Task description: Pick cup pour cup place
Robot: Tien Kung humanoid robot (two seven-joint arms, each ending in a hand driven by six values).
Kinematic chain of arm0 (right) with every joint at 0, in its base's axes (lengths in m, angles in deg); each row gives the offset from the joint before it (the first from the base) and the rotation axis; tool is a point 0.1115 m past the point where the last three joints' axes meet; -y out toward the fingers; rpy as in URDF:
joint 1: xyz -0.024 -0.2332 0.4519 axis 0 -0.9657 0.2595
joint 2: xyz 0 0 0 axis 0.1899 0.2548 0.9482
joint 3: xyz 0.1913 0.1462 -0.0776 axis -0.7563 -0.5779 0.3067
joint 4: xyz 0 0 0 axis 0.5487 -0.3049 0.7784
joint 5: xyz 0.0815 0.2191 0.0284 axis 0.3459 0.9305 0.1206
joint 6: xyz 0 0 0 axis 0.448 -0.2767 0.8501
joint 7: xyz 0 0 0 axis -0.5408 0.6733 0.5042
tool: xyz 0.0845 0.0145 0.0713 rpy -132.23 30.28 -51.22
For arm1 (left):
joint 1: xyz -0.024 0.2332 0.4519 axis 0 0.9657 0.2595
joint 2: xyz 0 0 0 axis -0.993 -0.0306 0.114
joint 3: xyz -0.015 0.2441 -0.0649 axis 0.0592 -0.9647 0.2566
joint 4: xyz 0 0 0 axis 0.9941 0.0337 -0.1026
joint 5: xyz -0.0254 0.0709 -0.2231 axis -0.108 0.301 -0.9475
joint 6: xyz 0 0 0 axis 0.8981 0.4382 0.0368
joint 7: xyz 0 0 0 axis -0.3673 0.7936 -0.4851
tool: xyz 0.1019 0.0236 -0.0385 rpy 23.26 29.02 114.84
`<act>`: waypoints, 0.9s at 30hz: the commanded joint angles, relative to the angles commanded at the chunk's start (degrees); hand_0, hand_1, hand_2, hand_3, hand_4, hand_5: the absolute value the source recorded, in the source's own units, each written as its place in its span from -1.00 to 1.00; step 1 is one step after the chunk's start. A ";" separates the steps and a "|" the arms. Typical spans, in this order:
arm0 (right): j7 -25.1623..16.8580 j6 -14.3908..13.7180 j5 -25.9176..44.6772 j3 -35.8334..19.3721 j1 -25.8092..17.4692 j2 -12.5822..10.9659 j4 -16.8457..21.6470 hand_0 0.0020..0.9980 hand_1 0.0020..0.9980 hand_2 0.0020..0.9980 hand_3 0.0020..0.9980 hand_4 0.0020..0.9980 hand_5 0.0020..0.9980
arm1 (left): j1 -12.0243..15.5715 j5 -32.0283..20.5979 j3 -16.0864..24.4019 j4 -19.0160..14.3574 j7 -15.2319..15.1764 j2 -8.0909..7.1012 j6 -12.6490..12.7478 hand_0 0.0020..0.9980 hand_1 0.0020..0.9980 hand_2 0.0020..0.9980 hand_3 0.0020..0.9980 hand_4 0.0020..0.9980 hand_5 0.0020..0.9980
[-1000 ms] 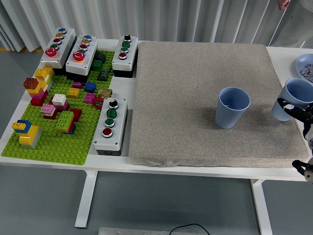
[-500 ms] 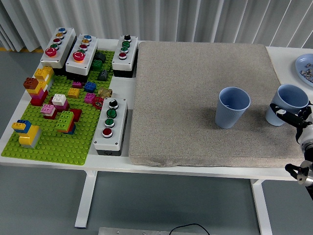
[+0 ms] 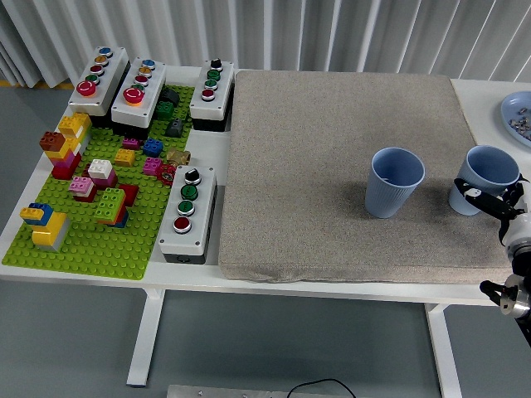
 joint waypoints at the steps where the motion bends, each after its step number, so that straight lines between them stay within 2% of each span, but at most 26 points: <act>1: 0.06 0.09 -0.16 -0.08 0.00 -0.03 0.07 0.59 0.40 0.24 0.42 0.36 -0.89 | 0.00 0.00 0.00 0.00 0.00 -0.01 0.00 0.48 0.47 0.61 0.34 0.04 0.87; 3: 0.17 0.34 -0.32 -0.22 -0.05 -0.12 0.30 0.59 0.40 0.24 0.42 0.36 -0.89 | 0.06 0.02 0.03 0.01 0.02 -0.01 0.01 0.48 0.47 0.61 0.34 0.04 0.87; 4: 0.48 0.89 -0.75 -0.30 -0.11 -0.16 0.40 0.63 0.50 0.45 0.61 0.50 -0.71 | 0.09 0.03 0.01 0.00 0.02 -0.03 0.00 0.48 0.47 0.60 0.34 0.04 0.87; 9: 1.00 2.83 -1.11 -0.18 -0.20 -0.20 0.27 0.63 0.50 0.45 0.61 0.50 -0.71 | 0.22 0.06 0.02 -0.02 0.01 -0.06 0.01 0.48 0.47 0.60 0.34 0.04 0.87; 10: 0.98 2.92 -1.08 -0.16 -0.20 -0.19 0.23 0.69 0.60 0.64 0.76 0.68 -0.43 | 0.22 0.10 0.06 -0.02 0.02 -0.06 0.02 0.48 0.47 0.61 0.34 0.04 0.87; 27: 2.30 4.01 -2.19 -0.64 -0.53 -0.44 0.20 0.71 0.63 0.76 0.80 0.70 -0.45 | 0.33 0.15 0.10 -0.06 0.02 -0.09 0.04 0.48 0.47 0.61 0.34 0.04 0.87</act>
